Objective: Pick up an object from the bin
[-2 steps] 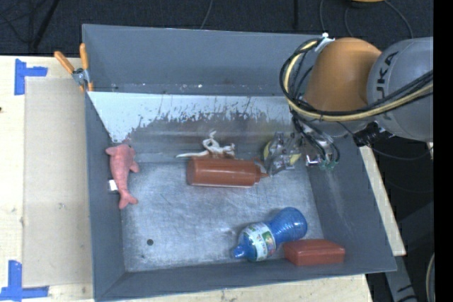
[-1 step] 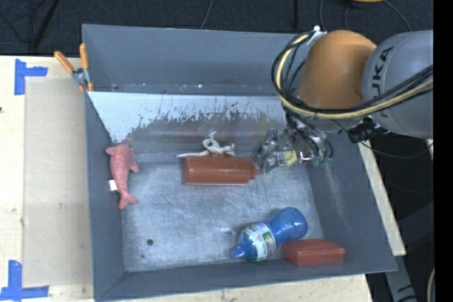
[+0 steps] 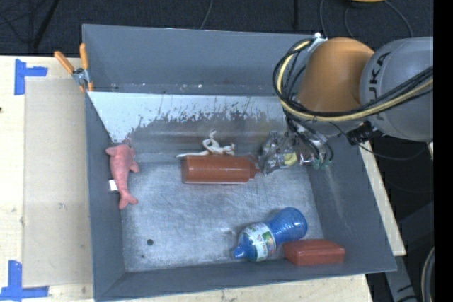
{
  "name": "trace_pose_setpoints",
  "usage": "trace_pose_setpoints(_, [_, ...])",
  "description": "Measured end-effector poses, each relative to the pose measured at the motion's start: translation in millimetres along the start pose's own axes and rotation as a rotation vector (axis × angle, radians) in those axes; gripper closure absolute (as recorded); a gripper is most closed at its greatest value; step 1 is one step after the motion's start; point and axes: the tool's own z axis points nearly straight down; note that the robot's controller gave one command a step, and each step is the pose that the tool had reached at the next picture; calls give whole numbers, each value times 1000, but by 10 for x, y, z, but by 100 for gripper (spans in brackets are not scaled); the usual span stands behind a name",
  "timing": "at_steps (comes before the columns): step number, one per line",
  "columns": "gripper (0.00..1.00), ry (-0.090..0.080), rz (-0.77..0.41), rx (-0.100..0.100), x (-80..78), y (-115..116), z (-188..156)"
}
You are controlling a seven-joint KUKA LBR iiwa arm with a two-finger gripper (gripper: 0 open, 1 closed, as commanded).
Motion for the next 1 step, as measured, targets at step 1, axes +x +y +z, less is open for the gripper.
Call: trace_pose_setpoints(1, [100, 12, 7, 1, 41, -134, 361])
